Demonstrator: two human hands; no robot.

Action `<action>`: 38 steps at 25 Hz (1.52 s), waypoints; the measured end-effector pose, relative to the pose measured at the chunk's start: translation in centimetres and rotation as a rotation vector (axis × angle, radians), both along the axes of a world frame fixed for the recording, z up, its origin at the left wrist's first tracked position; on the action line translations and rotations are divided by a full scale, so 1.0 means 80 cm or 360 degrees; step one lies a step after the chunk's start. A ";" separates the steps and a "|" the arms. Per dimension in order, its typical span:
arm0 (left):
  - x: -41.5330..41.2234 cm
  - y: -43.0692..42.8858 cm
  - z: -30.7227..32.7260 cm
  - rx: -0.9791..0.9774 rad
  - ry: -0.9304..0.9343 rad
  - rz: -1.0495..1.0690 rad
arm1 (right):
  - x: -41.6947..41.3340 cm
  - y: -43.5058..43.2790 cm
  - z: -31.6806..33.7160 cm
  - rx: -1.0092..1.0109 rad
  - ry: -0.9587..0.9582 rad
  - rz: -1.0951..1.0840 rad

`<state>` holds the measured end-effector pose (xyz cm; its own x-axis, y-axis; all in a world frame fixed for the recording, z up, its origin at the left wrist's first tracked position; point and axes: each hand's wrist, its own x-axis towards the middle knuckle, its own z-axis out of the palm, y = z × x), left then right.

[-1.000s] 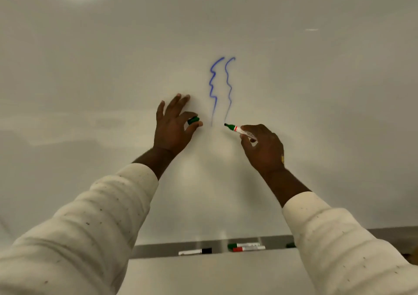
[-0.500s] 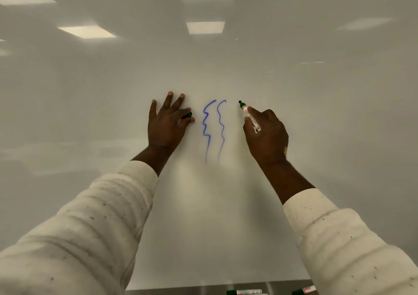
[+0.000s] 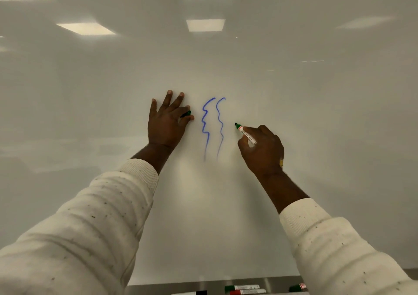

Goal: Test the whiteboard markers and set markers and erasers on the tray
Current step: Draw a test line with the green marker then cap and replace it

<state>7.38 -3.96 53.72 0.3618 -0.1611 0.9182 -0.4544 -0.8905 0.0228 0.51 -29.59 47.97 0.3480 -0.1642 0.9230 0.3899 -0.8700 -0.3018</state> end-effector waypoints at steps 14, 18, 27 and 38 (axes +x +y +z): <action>-0.045 0.008 -0.130 0.0043 0.0350 -0.0083 | -0.015 -0.012 -0.106 -0.0242 0.0496 0.0180; -0.068 0.006 -0.195 0.0107 0.0375 -0.0031 | -0.017 -0.001 -0.143 -0.0231 0.0548 0.0221; -0.109 -0.002 -0.288 0.0136 0.0649 0.0036 | -0.028 0.035 -0.212 -0.0306 0.0648 0.0435; -0.171 0.047 -0.372 0.0073 0.0930 0.0171 | -0.045 0.089 -0.297 -0.0454 0.0898 0.0725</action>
<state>-6.33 -0.21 23.98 0.8215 -0.1304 0.5551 -0.2853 -0.9369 0.2021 -3.09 -22.48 24.20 0.7536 0.3250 0.5713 0.5816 -0.7347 -0.3492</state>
